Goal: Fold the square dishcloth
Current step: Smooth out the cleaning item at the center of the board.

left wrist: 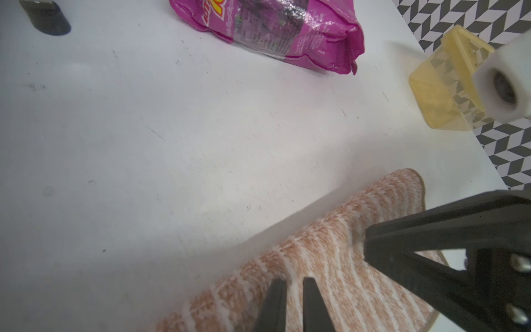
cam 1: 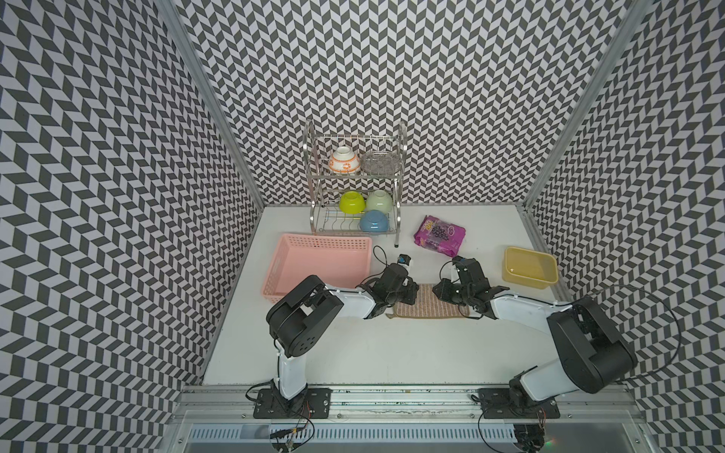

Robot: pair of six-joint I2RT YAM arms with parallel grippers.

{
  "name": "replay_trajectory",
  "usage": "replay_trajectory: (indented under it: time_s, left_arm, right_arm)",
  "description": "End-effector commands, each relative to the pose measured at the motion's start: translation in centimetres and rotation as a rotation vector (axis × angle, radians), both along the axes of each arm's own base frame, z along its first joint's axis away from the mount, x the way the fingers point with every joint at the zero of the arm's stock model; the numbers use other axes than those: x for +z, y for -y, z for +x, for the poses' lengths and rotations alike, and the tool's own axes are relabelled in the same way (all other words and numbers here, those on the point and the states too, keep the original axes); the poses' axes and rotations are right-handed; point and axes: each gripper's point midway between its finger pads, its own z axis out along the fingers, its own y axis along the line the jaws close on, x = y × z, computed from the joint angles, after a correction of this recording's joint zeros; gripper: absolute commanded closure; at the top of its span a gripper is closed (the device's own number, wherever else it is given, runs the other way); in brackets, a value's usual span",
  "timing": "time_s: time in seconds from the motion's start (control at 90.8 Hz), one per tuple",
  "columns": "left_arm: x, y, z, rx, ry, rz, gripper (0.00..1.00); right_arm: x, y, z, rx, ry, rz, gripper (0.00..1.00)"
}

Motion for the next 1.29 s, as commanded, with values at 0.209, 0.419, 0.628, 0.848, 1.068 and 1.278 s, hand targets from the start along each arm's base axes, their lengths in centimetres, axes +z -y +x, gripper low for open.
replay_trajectory:
  time_s: [0.209,0.419,0.628,0.848,1.068,1.278]
  left_arm:
    - [-2.0,-1.4,1.6,0.028,-0.015,0.011,0.88]
    - [-2.4,-1.7,2.0,0.036,-0.014,0.015,0.88]
    - [-2.5,-1.8,2.0,0.036,-0.014,0.023,0.88]
    - [-2.4,-2.0,2.1,0.041,-0.01,0.029,0.88]
    - [-1.4,-1.5,2.4,0.028,0.005,0.022,0.77]
    - [1.7,-1.0,3.0,0.017,0.054,0.013,0.61]
  right_arm:
    - [0.8,1.1,3.1,-0.048,0.065,0.0,0.81]
    - [0.7,3.7,3.9,-0.103,0.07,-0.009,0.81]
    - [0.4,7.1,4.6,-0.177,0.066,-0.023,0.82]
    - [-0.5,9.3,4.1,-0.223,0.039,-0.036,0.82]
    - [-0.9,10.0,4.6,-0.235,0.029,-0.059,0.82]
    - [0.6,10.8,5.9,-0.241,0.056,-0.12,0.73]
